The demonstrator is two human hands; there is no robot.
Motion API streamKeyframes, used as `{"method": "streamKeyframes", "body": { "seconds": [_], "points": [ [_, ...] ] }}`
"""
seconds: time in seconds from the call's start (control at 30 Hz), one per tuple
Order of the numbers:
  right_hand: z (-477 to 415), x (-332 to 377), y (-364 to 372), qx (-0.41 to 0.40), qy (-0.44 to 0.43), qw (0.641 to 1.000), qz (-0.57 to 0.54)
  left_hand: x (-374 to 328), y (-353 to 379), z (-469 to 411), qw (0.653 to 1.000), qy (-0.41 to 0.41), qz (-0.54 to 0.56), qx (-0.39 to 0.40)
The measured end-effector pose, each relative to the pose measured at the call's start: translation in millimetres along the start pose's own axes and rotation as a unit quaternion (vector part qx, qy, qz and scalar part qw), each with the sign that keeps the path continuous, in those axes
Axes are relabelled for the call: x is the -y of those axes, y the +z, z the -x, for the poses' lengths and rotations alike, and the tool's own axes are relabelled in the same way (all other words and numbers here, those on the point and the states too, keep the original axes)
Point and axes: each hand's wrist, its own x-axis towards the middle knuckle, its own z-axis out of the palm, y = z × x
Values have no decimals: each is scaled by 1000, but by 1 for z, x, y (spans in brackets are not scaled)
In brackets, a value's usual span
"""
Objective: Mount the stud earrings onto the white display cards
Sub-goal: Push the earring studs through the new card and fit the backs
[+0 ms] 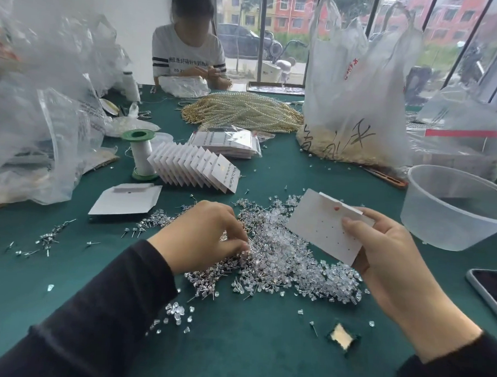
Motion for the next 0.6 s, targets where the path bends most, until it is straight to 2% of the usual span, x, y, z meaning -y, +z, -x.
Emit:
{"method": "streamKeyframes", "body": {
  "seconds": [0.1, 0.2, 0.3, 0.47, 0.6],
  "points": [
    [2, -3, 3, 13, 4, 1000, 15, 1, 1, 3, 999, 15, 18, -27],
    [5, -6, 7, 31, 14, 999, 12, 2, -3, 4, 995, -4, 79, -62],
    [8, -8, 10, 41, 29, 999, 13, 2, -6, 6, 990, -20, 123, -60],
    [12, -9, 13, 59, 69, 996, -15, -7, -5, 9, 964, -44, 254, -57],
    [15, -10, 17, 65, 82, 994, -15, -16, 2, 9, 946, -29, 307, -95]
  ]
}}
